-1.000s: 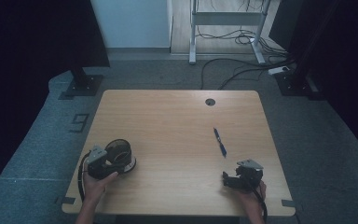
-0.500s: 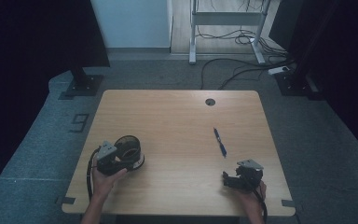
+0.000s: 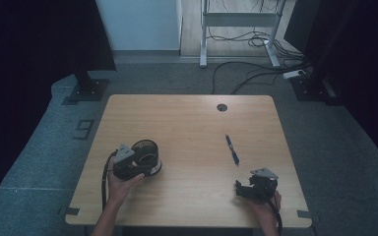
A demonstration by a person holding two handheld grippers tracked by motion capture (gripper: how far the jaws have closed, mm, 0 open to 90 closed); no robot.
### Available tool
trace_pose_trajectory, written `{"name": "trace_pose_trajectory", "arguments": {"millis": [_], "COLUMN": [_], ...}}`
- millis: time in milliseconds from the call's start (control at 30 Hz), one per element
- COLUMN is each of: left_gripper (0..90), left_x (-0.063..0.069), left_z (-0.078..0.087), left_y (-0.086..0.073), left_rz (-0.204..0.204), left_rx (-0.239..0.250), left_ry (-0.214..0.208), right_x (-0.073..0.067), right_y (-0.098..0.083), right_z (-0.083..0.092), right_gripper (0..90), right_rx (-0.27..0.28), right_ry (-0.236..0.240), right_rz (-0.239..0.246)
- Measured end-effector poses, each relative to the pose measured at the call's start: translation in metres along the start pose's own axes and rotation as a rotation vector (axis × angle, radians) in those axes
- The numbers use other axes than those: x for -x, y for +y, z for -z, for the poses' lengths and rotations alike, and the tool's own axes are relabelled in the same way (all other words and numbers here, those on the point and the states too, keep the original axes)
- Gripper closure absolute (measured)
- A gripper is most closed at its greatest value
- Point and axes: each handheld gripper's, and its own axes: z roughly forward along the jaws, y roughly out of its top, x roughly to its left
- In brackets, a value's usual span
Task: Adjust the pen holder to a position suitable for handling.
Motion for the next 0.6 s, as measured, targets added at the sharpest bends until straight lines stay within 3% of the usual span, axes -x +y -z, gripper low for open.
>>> {"name": "trace_pose_trajectory", "arguments": {"millis": [600], "left_gripper": [9.0], "left_x": [0.022], "left_z": [-0.034], "left_y": [0.015], "left_rz": [-0.030], "left_rx": [-0.027], "left_ry": [-0.041], "right_x": [0.000], "right_y": [0.000], "right_z": [0.000], "right_gripper": [2.9], "right_rx": [0.000], "right_ry": [0.000], "right_rz": [0.002]}}
